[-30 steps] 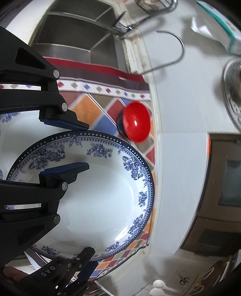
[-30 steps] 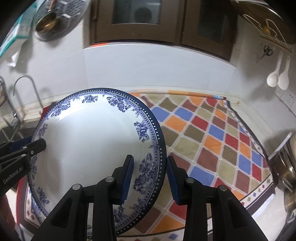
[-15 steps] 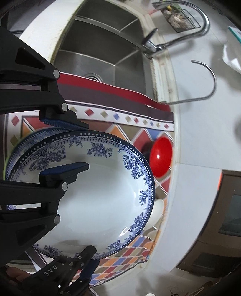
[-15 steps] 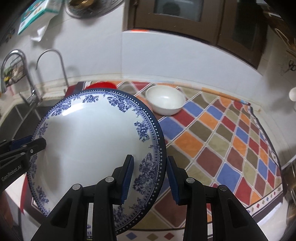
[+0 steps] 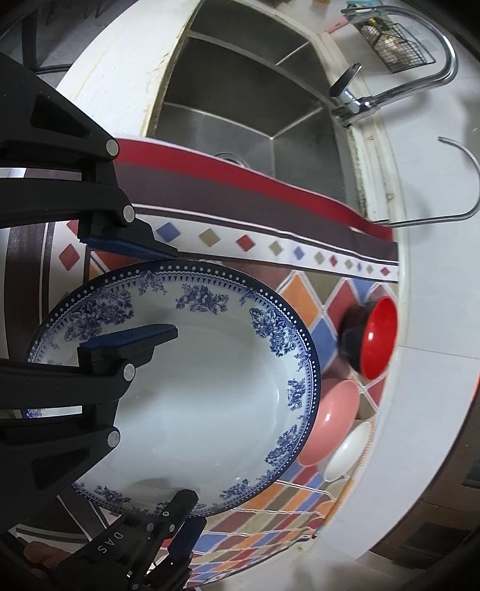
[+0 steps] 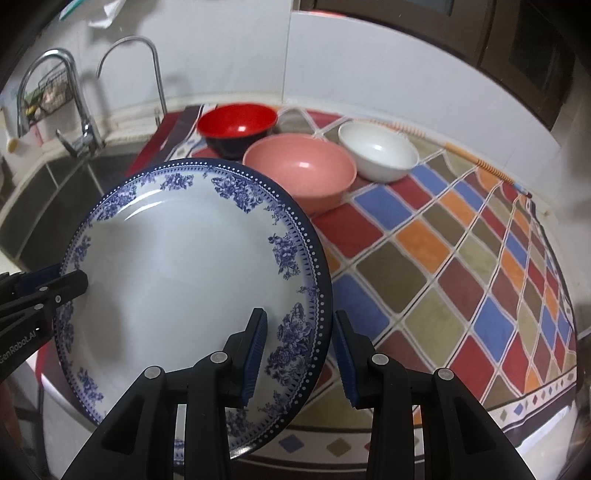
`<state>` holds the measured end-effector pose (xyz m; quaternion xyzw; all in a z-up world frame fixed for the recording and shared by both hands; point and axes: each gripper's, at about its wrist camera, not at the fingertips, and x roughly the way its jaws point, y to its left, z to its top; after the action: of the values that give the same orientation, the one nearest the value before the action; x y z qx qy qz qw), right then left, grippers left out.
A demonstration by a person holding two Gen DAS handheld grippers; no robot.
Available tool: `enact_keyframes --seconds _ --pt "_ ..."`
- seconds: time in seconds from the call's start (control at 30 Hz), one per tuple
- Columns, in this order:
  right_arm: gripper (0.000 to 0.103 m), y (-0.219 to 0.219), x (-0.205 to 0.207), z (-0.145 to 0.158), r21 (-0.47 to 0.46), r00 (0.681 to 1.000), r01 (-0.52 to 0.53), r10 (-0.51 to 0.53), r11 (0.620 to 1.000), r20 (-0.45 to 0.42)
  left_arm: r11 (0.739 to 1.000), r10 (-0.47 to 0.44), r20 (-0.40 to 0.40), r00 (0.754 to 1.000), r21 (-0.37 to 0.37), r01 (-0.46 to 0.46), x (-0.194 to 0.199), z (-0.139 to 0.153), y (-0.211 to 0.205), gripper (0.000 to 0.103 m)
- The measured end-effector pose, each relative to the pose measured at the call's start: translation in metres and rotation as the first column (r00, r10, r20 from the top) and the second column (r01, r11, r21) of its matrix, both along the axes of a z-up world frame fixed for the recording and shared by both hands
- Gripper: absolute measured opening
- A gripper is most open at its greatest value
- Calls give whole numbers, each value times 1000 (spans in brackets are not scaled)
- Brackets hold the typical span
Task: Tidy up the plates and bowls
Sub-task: 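Hold the small plate with both tools above the stacked plates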
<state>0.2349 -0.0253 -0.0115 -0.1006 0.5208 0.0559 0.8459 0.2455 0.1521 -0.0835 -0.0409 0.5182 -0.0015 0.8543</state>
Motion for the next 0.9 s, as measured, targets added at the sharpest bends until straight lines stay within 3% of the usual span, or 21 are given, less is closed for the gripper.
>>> enact_keyframes --seconds 0.27,0.9 --pt "37 -3 3 -20 -16 999 8 -9 1000 -52 1000 -9 -45 999 4 9 8 -22 -6 35" --pt "37 -7 14 -42 -11 996 13 -14 1000 -88 1000 -11 -74 997 7 12 19 -34 -9 35"
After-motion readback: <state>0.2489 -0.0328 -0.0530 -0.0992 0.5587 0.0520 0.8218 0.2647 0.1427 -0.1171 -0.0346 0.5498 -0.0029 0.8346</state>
